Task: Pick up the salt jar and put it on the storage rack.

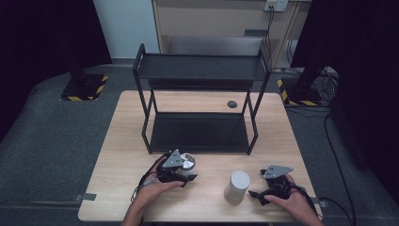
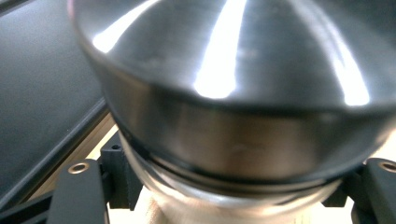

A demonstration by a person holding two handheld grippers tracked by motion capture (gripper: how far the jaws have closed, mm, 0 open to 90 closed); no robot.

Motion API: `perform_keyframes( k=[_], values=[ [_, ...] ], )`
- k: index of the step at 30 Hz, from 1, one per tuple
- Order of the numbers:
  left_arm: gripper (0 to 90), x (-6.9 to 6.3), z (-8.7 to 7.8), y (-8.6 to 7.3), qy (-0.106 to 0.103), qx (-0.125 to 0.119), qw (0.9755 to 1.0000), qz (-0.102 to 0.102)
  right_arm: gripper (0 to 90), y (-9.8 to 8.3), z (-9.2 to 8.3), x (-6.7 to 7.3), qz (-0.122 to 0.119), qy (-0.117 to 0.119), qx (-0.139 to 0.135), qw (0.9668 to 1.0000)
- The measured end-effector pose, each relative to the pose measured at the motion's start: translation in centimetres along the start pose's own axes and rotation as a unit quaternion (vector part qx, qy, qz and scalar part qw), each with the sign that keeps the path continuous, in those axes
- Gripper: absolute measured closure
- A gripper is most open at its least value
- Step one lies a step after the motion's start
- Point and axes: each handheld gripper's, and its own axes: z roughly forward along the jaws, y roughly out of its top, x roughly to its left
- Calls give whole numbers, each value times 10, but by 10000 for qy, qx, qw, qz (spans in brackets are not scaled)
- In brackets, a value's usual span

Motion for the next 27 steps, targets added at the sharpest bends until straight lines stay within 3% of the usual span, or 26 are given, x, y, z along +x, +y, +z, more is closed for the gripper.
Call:
perform_keyframes(
  k=[20, 27],
  values=[
    [298, 6, -5, 4, -98, 26, 9999, 29, 13, 0, 0, 0, 9, -7, -1, 10000],
    [298, 7, -10, 12, -263, 123, 9994, 185, 13, 0, 0, 0, 9, -7, 0, 10000]
  ],
)
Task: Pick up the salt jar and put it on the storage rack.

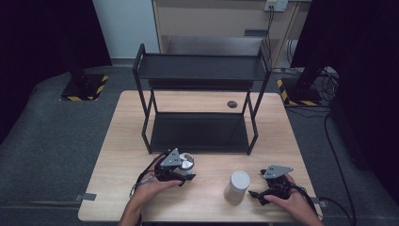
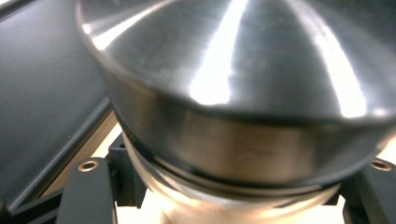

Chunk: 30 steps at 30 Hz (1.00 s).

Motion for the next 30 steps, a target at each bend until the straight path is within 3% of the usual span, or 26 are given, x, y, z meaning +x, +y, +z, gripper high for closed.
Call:
perform_keyframes(
  k=[8, 16, 30],
  values=[
    [298, 0, -7, 8, -120, 93, 9998, 98, 13, 0, 0, 0, 0, 0, -1, 10000],
    [298, 1, -29, 16, -197, 37, 9997, 146, 13, 0, 0, 0, 1, -1, -1, 10000],
    [298, 14, -44, 61, -446, 202, 9979, 413, 13, 0, 0, 0, 6, -6, -3, 10000]
  ],
)
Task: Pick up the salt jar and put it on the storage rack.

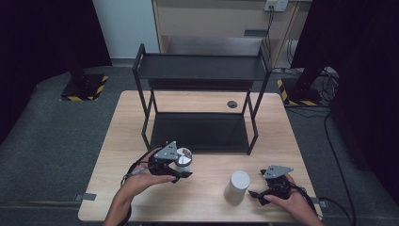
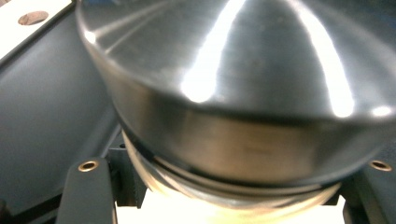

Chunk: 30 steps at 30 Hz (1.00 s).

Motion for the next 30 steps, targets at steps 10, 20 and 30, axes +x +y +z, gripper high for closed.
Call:
perform_keyframes(
  k=[10, 20, 30],
  values=[
    [298, 12, -17, 31, -71, 53, 9999, 90, 13, 0, 0, 1, 9, -15, 0, 10000],
    [298, 27, -43, 77, 8, 79, 9997, 240, 13, 0, 0, 1, 22, -28, 0, 10000],
    [298, 47, -67, 125, 48, 85, 9993, 347, 13, 0, 0, 2, 31, -33, 2, 10000]
  ],
)
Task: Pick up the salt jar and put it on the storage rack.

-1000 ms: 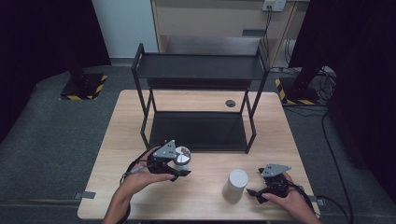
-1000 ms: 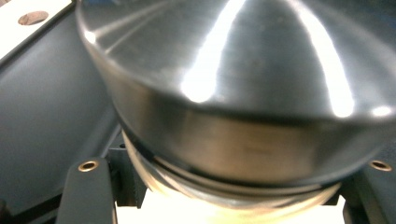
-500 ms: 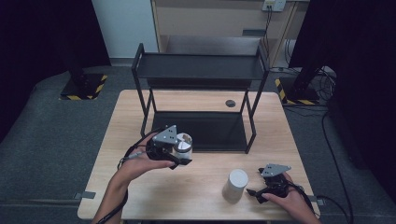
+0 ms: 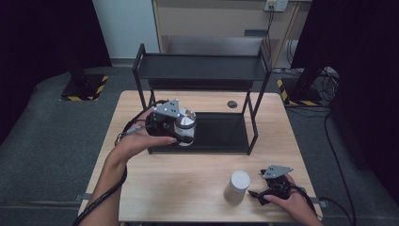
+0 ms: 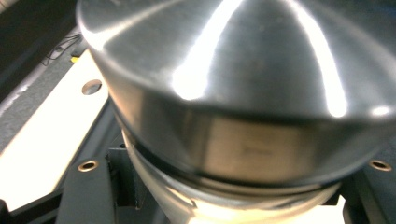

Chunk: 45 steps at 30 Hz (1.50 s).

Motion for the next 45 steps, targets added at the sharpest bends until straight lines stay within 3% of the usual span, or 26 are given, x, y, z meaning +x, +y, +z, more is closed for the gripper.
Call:
perform_keyframes(
  k=[16, 25, 36, 45],
  values=[
    [297, 38, -30, 61, 172, 44, 9998, -4, 13, 0, 0, 1, 9, -11, 0, 10000],
    [298, 49, -43, 94, 331, 61, 9994, 50, 13, 0, 0, 1, 10, -13, 1, 10000],
    [298, 67, -49, 106, 462, 30, 9989, -107, 13, 0, 0, 1, 11, -13, 0, 10000],
    [298, 83, -48, 103, 607, -36, 9976, -340, 13, 0, 0, 1, 9, -14, 0, 10000]
  ],
)
